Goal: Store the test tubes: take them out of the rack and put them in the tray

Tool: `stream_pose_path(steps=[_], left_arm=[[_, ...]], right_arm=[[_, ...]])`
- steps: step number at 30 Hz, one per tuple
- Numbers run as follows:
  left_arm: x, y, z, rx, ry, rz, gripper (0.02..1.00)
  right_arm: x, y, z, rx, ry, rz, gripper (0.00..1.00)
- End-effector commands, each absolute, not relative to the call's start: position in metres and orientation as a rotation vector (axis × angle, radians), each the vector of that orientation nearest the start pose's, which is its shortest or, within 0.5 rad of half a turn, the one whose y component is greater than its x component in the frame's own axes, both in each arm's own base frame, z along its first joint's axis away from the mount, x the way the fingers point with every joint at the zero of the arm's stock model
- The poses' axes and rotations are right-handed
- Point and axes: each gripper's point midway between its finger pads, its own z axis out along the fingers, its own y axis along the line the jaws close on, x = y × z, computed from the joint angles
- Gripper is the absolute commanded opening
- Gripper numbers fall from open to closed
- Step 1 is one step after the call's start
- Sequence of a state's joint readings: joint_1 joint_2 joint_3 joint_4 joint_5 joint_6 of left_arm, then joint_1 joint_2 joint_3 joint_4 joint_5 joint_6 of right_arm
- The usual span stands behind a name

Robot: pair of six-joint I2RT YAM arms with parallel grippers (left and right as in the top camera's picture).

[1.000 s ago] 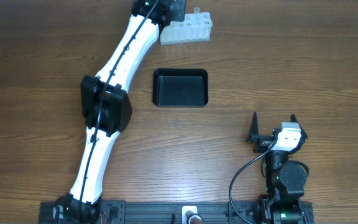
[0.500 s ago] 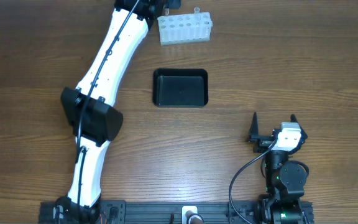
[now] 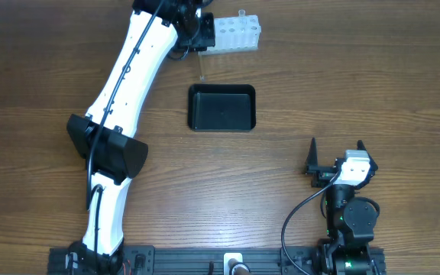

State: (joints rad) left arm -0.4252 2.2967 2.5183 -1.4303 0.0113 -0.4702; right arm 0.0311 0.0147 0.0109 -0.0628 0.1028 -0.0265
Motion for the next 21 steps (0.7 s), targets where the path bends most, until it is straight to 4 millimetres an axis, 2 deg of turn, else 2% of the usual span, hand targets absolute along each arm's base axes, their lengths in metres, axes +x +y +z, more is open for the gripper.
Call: stream_pose_path(steps=[1, 7, 16, 21], left_arm=[[0.44, -0.221, 0.189, -0.105, 2.913, -0.335, 0.038], [0.422, -0.214, 0.15, -0.12, 3.076, -0.236, 0.038], [0.434, -0.225, 0.115, -0.038, 3.121, -0.205, 0.038], [0.432, -0.235, 0.099, 0.013, 3.15, -0.192, 0.04]], right_arm=[[0.246, -0.01, 0.159, 0.032, 1.637, -0.077, 0.993], [0.246, -0.01, 0.159, 0.033, 1.637, -0.077, 0.993], [0.246, -0.01, 0.159, 0.033, 1.637, -0.077, 0.991], [0.246, -0.01, 0.159, 0.033, 1.637, -0.077, 0.991]])
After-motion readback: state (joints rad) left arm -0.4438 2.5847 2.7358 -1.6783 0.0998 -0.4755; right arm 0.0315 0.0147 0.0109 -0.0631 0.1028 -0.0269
